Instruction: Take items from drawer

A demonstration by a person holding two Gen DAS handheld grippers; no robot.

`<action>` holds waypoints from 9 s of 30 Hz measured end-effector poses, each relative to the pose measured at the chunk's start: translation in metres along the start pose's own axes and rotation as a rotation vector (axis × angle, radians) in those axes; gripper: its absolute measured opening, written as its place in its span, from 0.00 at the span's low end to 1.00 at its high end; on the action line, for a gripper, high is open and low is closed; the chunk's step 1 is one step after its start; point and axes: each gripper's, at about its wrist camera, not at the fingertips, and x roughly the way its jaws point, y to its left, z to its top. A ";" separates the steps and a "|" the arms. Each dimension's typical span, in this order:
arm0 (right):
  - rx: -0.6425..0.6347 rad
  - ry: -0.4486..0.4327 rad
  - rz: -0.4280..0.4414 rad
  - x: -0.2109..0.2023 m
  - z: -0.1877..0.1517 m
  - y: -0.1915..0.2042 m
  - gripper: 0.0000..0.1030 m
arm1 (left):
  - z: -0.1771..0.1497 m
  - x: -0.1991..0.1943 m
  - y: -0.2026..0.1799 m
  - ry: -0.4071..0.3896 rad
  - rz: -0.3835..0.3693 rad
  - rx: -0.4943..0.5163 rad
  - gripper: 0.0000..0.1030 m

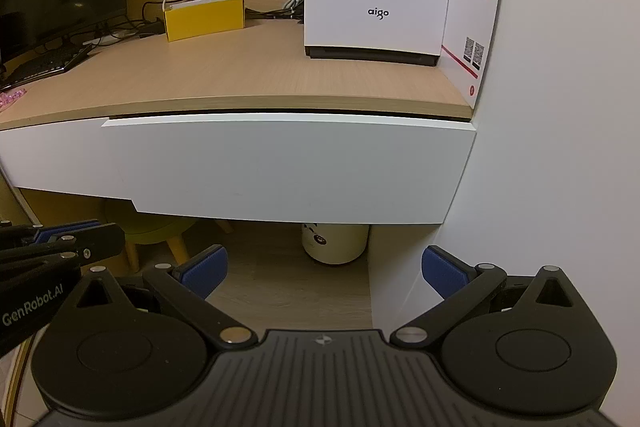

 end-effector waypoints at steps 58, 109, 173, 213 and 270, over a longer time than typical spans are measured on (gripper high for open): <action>-0.010 0.018 0.026 0.002 -0.003 -0.003 1.00 | -0.009 0.011 -0.001 0.027 -0.019 -0.027 0.13; -0.084 0.035 0.059 0.106 0.118 0.047 1.00 | 0.104 0.128 0.196 0.075 0.144 -0.358 0.15; -0.071 0.203 0.099 0.168 0.139 0.013 1.00 | 0.139 0.158 0.093 0.276 -0.063 -0.085 0.22; -0.052 0.201 0.091 0.173 0.131 0.011 1.00 | 0.144 0.177 0.090 0.299 -0.048 -0.107 0.22; -0.334 0.500 0.323 0.237 0.132 0.048 0.34 | 0.137 0.203 0.064 0.473 -0.104 0.180 0.19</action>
